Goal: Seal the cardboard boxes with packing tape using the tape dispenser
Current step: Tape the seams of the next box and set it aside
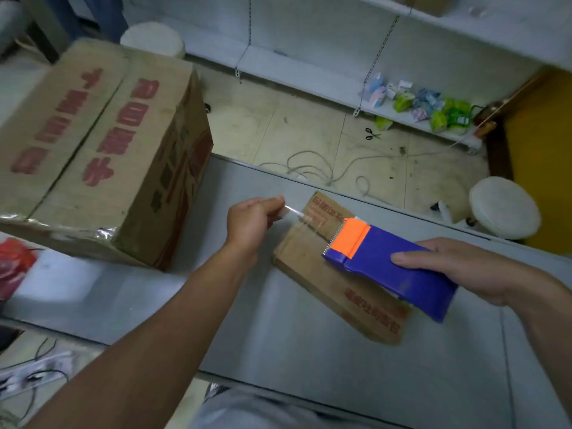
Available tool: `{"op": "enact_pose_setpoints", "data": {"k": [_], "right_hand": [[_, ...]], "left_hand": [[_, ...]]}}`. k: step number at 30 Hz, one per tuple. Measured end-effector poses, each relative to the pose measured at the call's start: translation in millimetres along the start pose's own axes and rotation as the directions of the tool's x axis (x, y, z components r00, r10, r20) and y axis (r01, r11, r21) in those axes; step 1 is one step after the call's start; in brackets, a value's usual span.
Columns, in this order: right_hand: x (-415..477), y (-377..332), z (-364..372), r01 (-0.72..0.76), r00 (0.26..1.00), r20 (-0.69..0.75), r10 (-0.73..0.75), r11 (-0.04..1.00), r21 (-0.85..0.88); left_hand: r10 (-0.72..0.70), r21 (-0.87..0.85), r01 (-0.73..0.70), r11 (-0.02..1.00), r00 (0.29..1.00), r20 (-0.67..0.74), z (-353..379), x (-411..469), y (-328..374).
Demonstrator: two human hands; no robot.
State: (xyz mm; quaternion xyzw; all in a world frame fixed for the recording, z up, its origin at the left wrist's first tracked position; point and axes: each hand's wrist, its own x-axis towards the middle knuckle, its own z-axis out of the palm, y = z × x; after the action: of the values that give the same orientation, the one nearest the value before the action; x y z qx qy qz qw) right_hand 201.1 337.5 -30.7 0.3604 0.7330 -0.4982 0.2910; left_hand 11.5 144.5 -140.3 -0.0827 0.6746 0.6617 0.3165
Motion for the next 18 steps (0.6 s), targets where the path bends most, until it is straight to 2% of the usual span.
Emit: {"op": "enact_pose_setpoints", "data": {"k": [8,14,18], "right_hand": [[9.8,-8.4,6.0,-0.106,0.994,0.009,0.107,0.994,-0.039],[14.2,-15.2,9.1,-0.16,0.987,-0.005,0.16,0.985,-0.057],[12.5,-13.7,13.0,-0.169,0.985,-0.026,0.168,0.985,-0.039]], "left_hand": [[-0.098,0.034,0.098,0.995,0.995,0.0,6.7,5.0,-30.1],[-0.02,0.293,-0.025,0.956,0.989,0.148,1.0,14.0,-37.5],[0.003,0.494,-0.117,0.862,0.974,0.225,-0.9,21.8,-34.9]]}}
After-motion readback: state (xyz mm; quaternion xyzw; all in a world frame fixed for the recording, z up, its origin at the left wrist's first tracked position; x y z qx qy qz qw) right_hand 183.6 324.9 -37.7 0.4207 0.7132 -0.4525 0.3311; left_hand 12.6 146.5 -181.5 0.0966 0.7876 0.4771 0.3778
